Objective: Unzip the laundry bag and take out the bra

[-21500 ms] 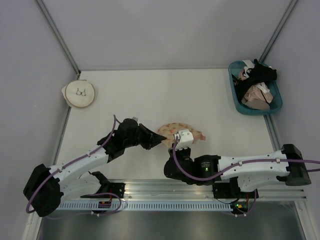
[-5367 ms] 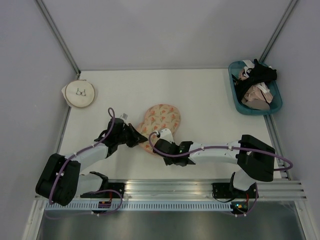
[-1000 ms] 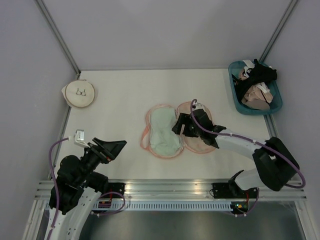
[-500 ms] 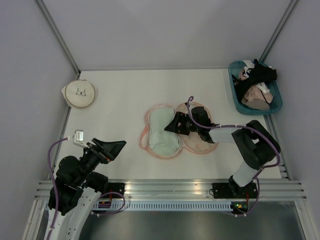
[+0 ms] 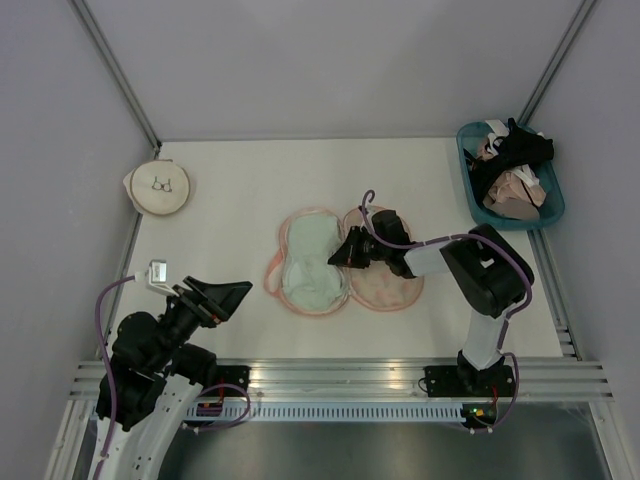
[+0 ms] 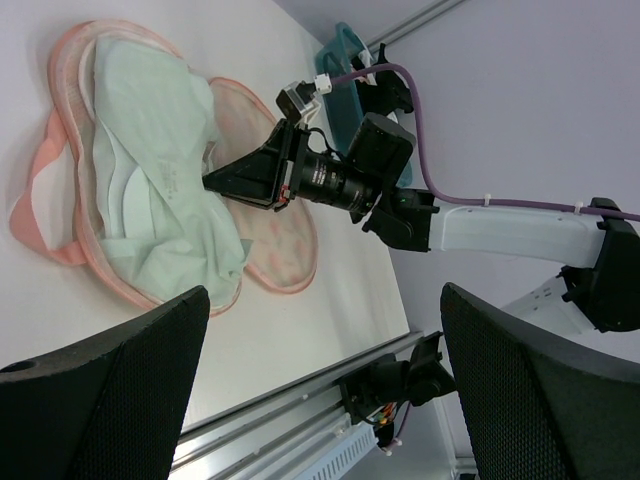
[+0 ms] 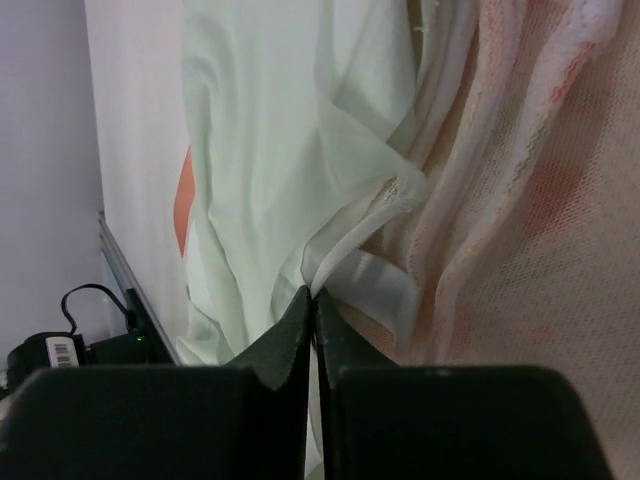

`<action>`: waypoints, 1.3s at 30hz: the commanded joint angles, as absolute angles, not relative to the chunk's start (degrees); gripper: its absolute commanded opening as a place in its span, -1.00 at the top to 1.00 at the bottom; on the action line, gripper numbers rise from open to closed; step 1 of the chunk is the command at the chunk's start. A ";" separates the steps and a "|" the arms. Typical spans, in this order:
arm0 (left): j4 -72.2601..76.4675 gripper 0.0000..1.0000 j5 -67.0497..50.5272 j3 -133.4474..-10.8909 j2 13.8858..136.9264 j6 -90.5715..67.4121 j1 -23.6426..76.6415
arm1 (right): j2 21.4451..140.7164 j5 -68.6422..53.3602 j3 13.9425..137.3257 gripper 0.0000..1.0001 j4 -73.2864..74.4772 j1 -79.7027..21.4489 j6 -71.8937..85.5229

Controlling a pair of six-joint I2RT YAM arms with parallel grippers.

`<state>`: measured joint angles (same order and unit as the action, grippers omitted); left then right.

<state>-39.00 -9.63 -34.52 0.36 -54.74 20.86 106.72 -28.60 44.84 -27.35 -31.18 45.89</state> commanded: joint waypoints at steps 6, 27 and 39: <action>-39.29 -0.99 -9.41 -36.48 -0.53 -52.47 20.74 | 99.24 -31.73 44.56 0.99 -29.37 -31.46 45.09; -40.08 -0.99 -8.88 -36.56 -1.32 -52.56 20.74 | 77.88 -25.76 48.34 0.99 -11.86 -30.16 38.76; -40.34 -0.99 -8.79 -36.47 -1.58 -53.26 20.74 | 70.66 -29.62 55.71 0.99 -7.74 -11.46 40.34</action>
